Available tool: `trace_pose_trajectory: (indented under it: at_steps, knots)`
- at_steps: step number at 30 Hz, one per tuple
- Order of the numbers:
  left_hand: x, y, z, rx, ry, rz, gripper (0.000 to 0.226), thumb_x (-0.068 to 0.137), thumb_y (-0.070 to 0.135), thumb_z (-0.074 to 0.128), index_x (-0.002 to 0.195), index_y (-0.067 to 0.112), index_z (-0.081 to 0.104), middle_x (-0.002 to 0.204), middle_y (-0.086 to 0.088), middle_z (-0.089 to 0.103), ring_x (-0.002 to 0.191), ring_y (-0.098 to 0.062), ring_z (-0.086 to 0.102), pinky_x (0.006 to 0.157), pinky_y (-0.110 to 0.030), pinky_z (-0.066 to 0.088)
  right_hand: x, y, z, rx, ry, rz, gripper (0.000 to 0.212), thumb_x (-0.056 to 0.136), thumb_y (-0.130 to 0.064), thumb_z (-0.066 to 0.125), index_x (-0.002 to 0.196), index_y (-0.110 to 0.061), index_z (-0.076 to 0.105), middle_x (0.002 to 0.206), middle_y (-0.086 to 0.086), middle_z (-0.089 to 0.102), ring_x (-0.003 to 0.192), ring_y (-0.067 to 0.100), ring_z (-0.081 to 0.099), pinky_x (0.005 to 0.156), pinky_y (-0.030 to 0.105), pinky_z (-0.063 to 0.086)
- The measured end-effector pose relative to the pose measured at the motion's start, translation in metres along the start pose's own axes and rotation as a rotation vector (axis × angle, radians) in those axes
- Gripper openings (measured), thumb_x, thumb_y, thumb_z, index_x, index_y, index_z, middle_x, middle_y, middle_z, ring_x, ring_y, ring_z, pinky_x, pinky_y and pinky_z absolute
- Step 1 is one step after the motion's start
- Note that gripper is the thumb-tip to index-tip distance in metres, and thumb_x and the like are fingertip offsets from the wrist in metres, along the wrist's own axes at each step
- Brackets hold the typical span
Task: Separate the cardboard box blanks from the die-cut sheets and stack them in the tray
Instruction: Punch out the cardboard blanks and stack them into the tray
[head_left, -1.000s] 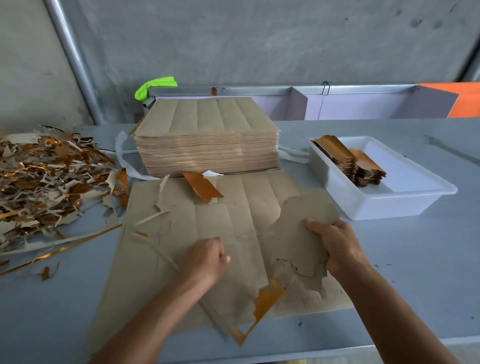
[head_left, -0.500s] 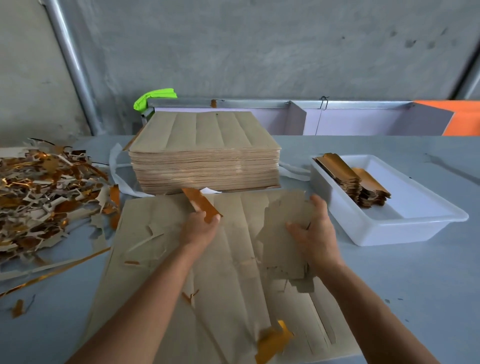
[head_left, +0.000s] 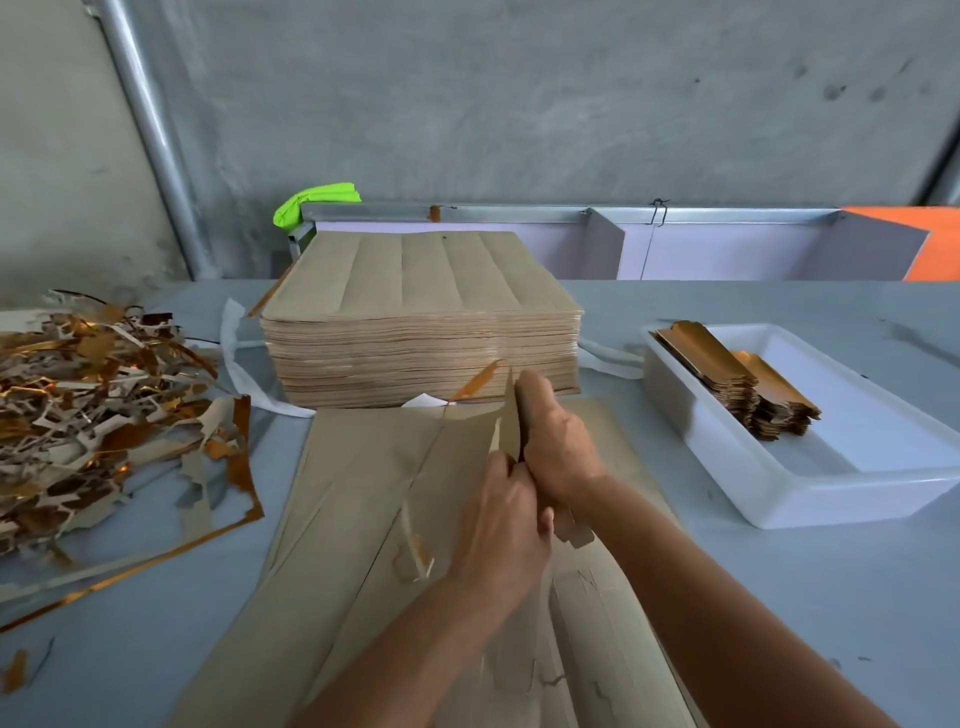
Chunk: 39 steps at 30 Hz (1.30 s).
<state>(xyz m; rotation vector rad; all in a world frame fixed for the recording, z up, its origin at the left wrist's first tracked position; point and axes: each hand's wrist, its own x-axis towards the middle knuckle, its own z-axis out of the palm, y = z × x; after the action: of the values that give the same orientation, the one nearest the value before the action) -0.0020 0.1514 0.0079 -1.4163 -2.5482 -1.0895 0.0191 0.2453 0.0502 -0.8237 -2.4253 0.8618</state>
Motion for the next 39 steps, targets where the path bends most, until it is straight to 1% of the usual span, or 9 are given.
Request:
trace_pose_trajectory:
  at_steps: [2,6,10,15,18,21,26,31,39]
  knots:
    - [-0.001,-0.003,0.002,0.035,0.012,0.065,0.019,0.091,0.019,0.054,0.109,0.015,0.052,0.113,0.002,0.039,0.093,-0.016,0.054,0.072,-0.02,0.037,0.0,0.002,0.003,0.095,0.042,0.106,0.069,0.084,0.002,0.038,0.143,-0.025,0.015,0.092,0.012,0.059,0.085,0.034,0.057,0.071,0.037,0.045]
    - [-0.006,-0.008,0.009,0.083,0.039,0.176,0.032,0.09,0.019,0.055,0.122,0.017,0.048,0.123,0.004,0.038,0.105,-0.011,0.049,0.089,-0.021,0.044,0.005,0.009,-0.004,0.416,0.122,0.505,0.02,0.086,-0.01,0.054,0.105,-0.002,0.054,0.092,0.015,0.062,0.081,0.028,0.06,0.072,0.04,0.052]
    - [-0.009,-0.01,0.009,0.073,-0.046,0.209,0.042,0.091,0.022,0.055,0.131,0.018,0.043,0.131,0.004,0.035,0.11,-0.011,0.048,0.097,-0.023,0.043,0.0,0.01,-0.004,0.533,0.034,0.516,0.041,0.089,-0.043,0.051,0.091,-0.005,0.067,0.088,0.015,0.069,0.083,0.028,0.065,0.071,0.037,0.053]
    - [0.001,-0.012,-0.01,-0.101,0.085,0.259,0.026,0.087,0.01,0.057,0.113,0.006,0.056,0.117,-0.007,0.054,0.104,-0.024,0.055,0.09,-0.036,0.047,0.005,0.02,-0.007,0.194,0.075,0.423,0.02,0.084,-0.003,0.052,0.1,0.004,0.063,0.09,0.016,0.062,0.091,0.033,0.062,0.076,0.036,0.052]
    - [0.032,-0.017,-0.024,0.105,0.417,0.083,0.051,0.076,0.007,0.072,0.122,-0.003,0.053,0.13,-0.025,0.047,0.115,-0.041,0.05,0.095,-0.043,0.047,0.008,0.015,-0.009,0.112,0.023,0.318,0.027,0.085,0.002,0.049,0.109,0.0,0.062,0.1,0.018,0.065,0.09,0.028,0.06,0.075,0.034,0.052]
    - [0.073,-0.021,-0.039,0.226,0.316,-0.054,0.075,0.082,0.016,0.069,0.144,0.004,0.029,0.148,-0.019,0.03,0.13,-0.036,0.034,0.106,-0.04,0.034,0.01,0.011,-0.009,0.067,-0.03,0.189,0.031,0.088,-0.001,0.052,0.118,-0.003,0.06,0.108,0.016,0.064,0.087,0.02,0.056,0.07,0.025,0.048]
    - [0.113,-0.045,-0.045,-0.114,0.152,-0.152,0.027,0.099,0.01,0.04,0.106,0.0,0.063,0.1,-0.021,0.067,0.093,-0.033,0.062,0.08,-0.037,0.044,0.012,0.018,-0.019,0.241,-0.054,0.214,0.029,0.086,-0.006,0.061,0.114,-0.001,0.064,0.106,0.017,0.066,0.097,0.031,0.063,0.085,0.045,0.054]
    - [0.113,-0.089,-0.056,-0.043,0.281,-0.459,0.033,0.101,0.014,0.033,0.102,-0.003,0.062,0.11,-0.024,0.062,0.101,-0.037,0.057,0.082,-0.04,0.042,0.009,0.043,-0.038,0.769,0.072,0.48,0.013,0.084,0.002,0.064,0.095,-0.004,0.063,0.088,0.011,0.066,0.076,0.024,0.064,0.057,0.032,0.055]
    - [0.079,-0.126,-0.066,0.258,0.212,-0.617,0.031,0.1,0.01,0.033,0.11,-0.003,0.059,0.11,-0.023,0.061,0.102,-0.04,0.057,0.074,-0.04,0.041,0.008,0.073,-0.051,1.185,0.337,0.658,0.031,0.082,-0.007,0.07,0.109,-0.011,0.055,0.097,0.009,0.064,0.087,0.026,0.061,0.086,0.05,0.05]
